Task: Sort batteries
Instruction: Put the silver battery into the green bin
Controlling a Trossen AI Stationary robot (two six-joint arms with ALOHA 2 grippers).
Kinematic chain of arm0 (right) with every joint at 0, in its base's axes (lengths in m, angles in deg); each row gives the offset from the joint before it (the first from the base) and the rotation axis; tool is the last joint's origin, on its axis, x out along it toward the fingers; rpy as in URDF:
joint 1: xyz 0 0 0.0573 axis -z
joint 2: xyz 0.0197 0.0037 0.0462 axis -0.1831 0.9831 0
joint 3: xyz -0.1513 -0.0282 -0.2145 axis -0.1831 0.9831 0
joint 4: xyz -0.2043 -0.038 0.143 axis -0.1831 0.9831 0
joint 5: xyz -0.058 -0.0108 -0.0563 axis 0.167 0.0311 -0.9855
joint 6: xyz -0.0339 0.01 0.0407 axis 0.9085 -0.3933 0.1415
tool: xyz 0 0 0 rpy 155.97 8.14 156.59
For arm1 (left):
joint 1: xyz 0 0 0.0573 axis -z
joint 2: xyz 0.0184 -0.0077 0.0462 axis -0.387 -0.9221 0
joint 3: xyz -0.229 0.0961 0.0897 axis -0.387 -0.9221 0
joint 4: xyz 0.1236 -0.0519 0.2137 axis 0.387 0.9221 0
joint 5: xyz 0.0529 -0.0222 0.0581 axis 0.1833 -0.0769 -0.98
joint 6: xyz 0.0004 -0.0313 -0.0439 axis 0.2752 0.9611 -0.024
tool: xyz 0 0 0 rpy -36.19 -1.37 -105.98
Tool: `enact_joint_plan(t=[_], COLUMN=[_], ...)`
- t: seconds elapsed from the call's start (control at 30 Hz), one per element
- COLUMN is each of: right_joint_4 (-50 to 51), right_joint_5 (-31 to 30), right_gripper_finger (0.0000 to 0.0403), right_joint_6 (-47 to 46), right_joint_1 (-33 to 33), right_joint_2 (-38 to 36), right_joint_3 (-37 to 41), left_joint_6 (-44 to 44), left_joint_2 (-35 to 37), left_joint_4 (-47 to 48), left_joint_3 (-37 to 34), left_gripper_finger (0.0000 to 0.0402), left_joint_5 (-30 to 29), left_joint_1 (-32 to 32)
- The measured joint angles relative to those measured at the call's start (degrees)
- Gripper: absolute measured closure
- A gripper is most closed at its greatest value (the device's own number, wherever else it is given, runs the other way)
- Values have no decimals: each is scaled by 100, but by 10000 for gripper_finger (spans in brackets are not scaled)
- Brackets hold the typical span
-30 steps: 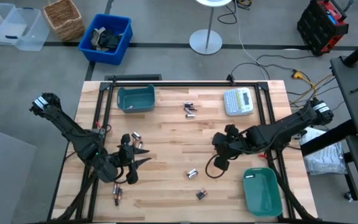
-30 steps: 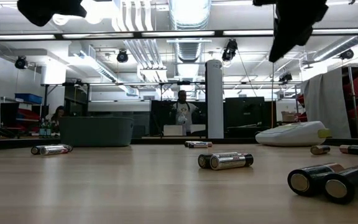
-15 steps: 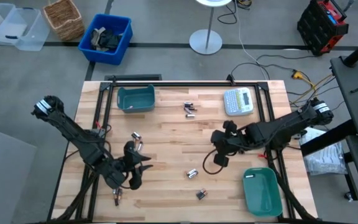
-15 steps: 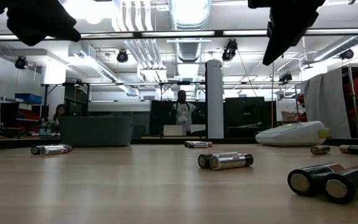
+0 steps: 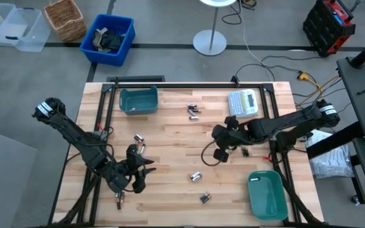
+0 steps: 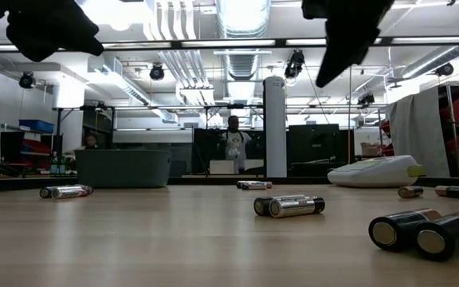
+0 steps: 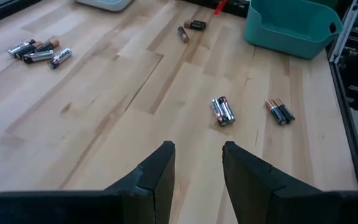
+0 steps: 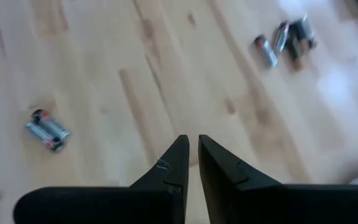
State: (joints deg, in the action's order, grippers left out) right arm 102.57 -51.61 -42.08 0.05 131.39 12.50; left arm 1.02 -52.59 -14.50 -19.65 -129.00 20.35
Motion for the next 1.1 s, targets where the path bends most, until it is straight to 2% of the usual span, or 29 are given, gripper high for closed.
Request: enact_joint_plan(t=[0.23,0.4,0.5,0.67,0.87,0.97,1.1], right_joint_4=[-954,-1462,-1845,-1939,-1891,-1662,-1541], right_joint_5=[122,500,499,521,429,502,645], right_gripper_finger=[374,374,374,374,374,374,365], right_joint_6=[2382,3235,3445,3550,3334,3045,3166], right_joint_1=[693,1238,1501,1841,2027,2180,2281], right_joint_2=[0,44,128,433,1171,1515,1903], right_joint_3=[-3,-3,-24,-143,-508,-807,-1037], left_joint_6=[-4,-67,-366,-506,-511,-509,-509], left_joint_2=[7,9,60,161,251,251,246], left_joint_4=[174,173,-21,-14,85,138,155], left_joint_3=[0,0,0,0,0,0,0], left_gripper_finger=[286,286,286,286,286,286,286], left_joint_5=[-4,-59,-382,-902,-1516,-1572,-1572], left_joint_1=[-1,0,-1,0,2,2,3])
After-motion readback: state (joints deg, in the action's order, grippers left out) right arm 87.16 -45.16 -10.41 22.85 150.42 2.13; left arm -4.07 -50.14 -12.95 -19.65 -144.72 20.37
